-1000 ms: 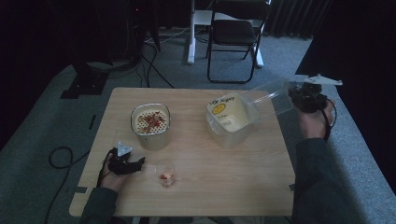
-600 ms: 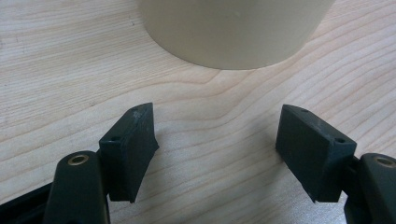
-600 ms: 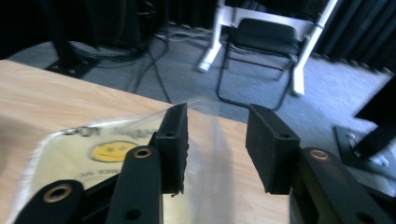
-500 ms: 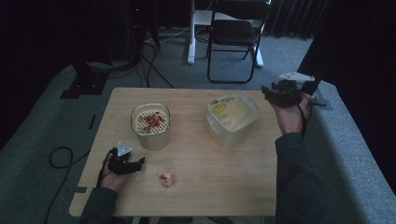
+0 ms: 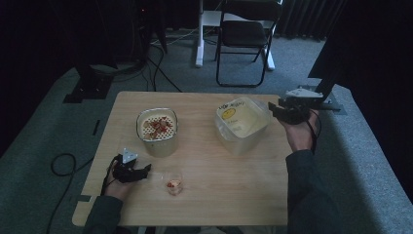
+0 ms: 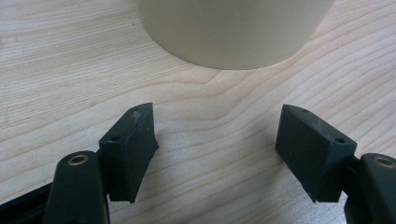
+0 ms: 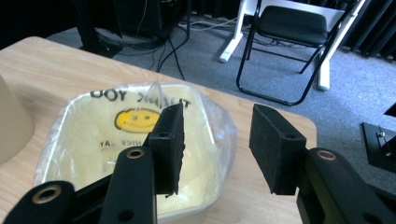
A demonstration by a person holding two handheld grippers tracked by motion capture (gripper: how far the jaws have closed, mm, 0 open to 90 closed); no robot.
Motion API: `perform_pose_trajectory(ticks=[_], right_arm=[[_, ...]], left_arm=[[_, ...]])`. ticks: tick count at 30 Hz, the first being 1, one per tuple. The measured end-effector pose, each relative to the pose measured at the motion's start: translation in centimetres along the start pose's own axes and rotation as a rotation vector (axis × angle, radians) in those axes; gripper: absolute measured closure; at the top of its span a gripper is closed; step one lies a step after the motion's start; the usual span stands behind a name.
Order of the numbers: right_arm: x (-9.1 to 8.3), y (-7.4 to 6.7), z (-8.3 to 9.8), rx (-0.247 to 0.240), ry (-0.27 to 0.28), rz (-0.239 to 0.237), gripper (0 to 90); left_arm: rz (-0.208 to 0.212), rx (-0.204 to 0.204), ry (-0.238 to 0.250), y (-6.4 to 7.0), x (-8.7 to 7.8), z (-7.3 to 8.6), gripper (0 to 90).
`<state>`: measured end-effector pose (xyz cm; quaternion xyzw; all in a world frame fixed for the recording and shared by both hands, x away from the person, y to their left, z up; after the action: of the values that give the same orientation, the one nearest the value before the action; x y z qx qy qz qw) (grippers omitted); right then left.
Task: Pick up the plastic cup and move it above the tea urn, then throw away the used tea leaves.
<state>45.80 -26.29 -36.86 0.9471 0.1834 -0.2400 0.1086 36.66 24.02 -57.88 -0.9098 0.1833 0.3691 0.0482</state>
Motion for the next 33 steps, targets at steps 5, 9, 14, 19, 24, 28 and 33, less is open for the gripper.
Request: perform_pose_trajectory(ticks=[5, 9, 14, 19, 24, 28, 33], right_arm=[[0.2, -0.4, 0.6, -0.022, -0.013, 0.032, 51.3], [0.0, -1.8, 0.9, -0.050, -0.003, 0.022, 47.0], [-0.3, -3.6, 1.5, -0.093, 0.000, 0.005, 40.8], [-0.5, -6.4, 2.5, -0.155, -0.006, -0.075, 36.8], [-0.8, -8.9, 3.0, -0.185, 0.012, -0.137, 36.2], [-1.1, -10.3, 2.8, -0.223, 0.020, -0.174, 34.8], [-1.5, -10.7, 2.5, -0.237, 0.034, -0.176, 34.7]], left_arm=[[0.000, -0.001, 0.000, 0.0, 0.0, 0.0, 28.8], [-0.001, -0.002, 0.001, 0.1, 0.0, 0.0, 28.9], [0.014, 0.003, -0.026, 0.5, -0.6, 0.2, 28.9], [0.078, 0.010, -0.007, 1.8, -2.2, 0.2, 27.0], [0.151, 0.065, 0.043, 3.7, -4.8, 0.1, 24.7], [0.205, 0.050, 0.025, 4.7, -5.9, 0.7, 18.4], [0.274, 0.092, 0.004, 7.0, -6.6, 1.8, 14.8]])
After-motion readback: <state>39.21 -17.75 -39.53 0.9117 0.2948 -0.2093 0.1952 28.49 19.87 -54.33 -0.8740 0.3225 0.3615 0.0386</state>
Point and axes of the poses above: each handheld gripper's, and its own axes: x roughly forward along the jaws, z roughly out of its underside, y roughly to its right, the point moved 5 cm from there along x, roughly forward along the jaws, and after that the axes turned 5 degrees about -x, right-handed, at the moved point
